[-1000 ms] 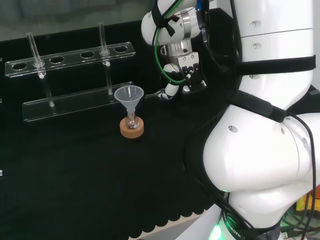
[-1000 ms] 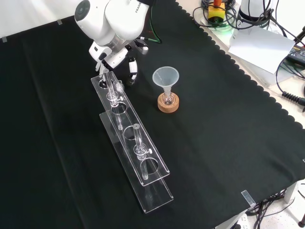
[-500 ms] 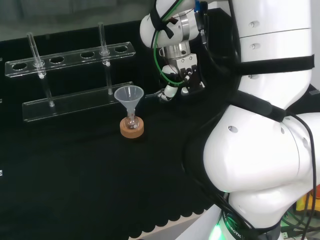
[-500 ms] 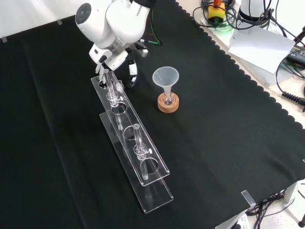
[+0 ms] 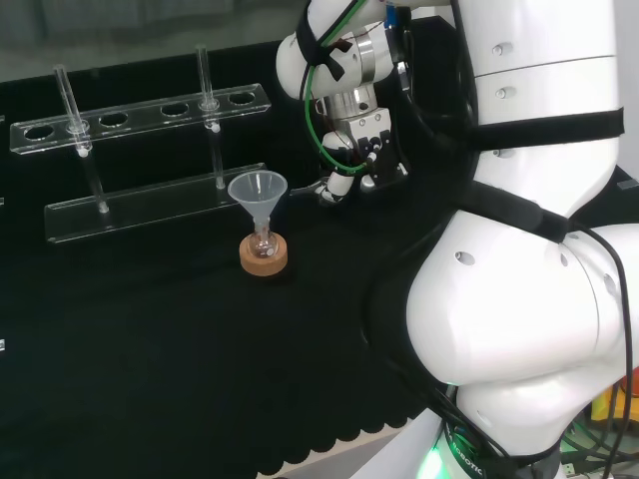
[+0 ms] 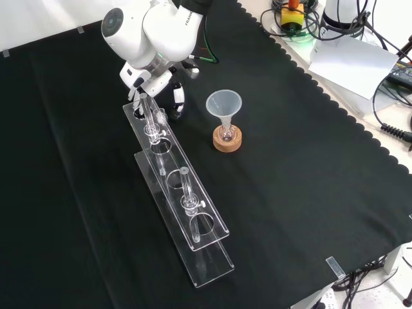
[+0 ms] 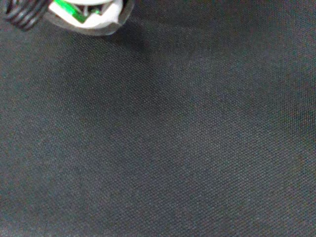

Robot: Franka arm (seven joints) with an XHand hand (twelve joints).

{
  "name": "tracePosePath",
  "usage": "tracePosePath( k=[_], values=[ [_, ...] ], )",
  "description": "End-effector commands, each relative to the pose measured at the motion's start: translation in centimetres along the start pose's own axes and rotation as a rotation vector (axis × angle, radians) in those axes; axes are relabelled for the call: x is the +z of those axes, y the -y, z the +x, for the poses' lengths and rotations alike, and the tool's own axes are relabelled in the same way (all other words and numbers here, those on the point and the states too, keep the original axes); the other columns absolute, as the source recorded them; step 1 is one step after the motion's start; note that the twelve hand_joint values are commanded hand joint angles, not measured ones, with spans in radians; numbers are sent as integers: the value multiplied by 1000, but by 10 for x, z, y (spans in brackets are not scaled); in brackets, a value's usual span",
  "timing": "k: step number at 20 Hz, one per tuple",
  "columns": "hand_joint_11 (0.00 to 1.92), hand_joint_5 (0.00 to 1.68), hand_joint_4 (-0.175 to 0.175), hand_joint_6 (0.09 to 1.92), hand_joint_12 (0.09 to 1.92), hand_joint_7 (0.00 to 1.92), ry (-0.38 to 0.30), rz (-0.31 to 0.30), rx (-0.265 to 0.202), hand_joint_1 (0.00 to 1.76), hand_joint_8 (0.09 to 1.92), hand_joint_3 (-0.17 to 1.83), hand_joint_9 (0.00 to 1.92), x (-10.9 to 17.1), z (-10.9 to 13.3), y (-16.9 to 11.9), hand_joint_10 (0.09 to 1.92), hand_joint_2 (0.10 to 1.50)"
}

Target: Pick up the weighing funnel.

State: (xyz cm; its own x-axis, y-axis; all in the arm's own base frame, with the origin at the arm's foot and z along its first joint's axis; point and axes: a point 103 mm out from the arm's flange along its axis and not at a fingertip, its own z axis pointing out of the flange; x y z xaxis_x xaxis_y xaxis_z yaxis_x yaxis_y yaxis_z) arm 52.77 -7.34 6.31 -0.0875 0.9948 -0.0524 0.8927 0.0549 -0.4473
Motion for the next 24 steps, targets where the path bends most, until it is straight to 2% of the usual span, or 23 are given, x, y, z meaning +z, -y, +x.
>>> tracePosePath(
  k=[1,5,7,8,9,11,15,21,24],
  values=[
    [452,697,-15,693,1288,437,2,0,5,900,679,591,680,0,-1,0,554,614],
    [455,756,-6,727,1288,438,3,0,8,907,679,594,682,0,-2,0,554,620],
    [460,856,22,745,1287,447,10,-3,13,911,681,599,689,0,-2,1,555,631],
    [463,956,80,781,1288,455,18,-6,18,964,683,514,696,0,-2,1,556,718],
    [468,1042,124,785,1287,466,30,-9,24,1011,684,443,705,0,-2,0,556,781],
    [495,1162,163,736,1267,502,41,-10,36,1070,668,440,739,0,-1,0,542,792],
    [559,1210,175,765,1232,552,54,-10,52,1100,637,616,806,-2,-1,2,497,702],
    [590,1204,175,798,1214,558,43,-21,58,1103,635,661,826,-9,-5,7,480,683],
    [596,1202,175,811,1206,548,30,-45,58,1105,635,684,829,-26,-11,19,473,672]
  ],
)
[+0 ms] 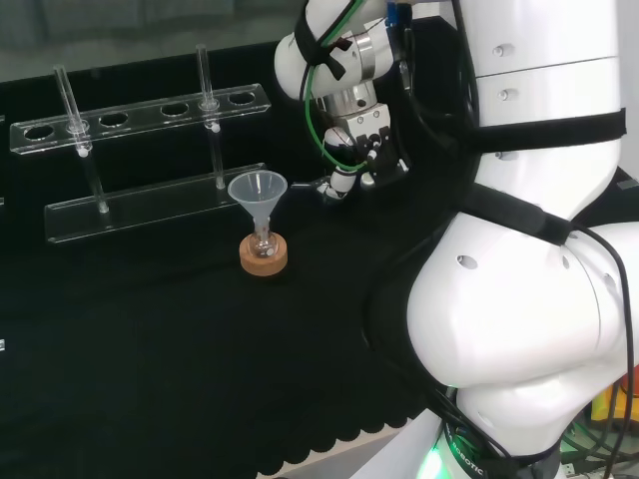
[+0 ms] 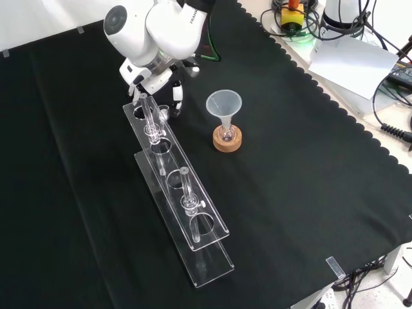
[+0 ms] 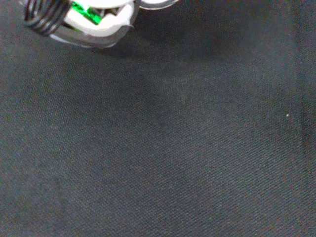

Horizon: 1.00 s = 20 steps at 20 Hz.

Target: Pick up the weighing funnel.

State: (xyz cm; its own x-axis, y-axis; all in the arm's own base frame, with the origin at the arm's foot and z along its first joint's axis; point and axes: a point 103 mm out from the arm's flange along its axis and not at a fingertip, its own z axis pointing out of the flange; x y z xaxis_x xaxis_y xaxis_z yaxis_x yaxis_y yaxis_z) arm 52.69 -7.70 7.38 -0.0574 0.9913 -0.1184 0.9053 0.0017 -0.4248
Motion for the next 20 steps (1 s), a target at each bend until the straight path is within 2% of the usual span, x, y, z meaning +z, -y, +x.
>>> tracePosePath(
  k=[1,8,20],
  values=[
    [597,1202,175,813,1205,545,-24,-31,4,1105,634,687,829,-24,-12,17,471,670],
    [593,1206,175,812,1204,540,2,-40,23,1107,634,699,828,-59,-30,48,468,663],
    [586,1209,175,812,1209,549,48,-55,59,1109,639,713,840,-85,-37,113,471,654]
  ],
)
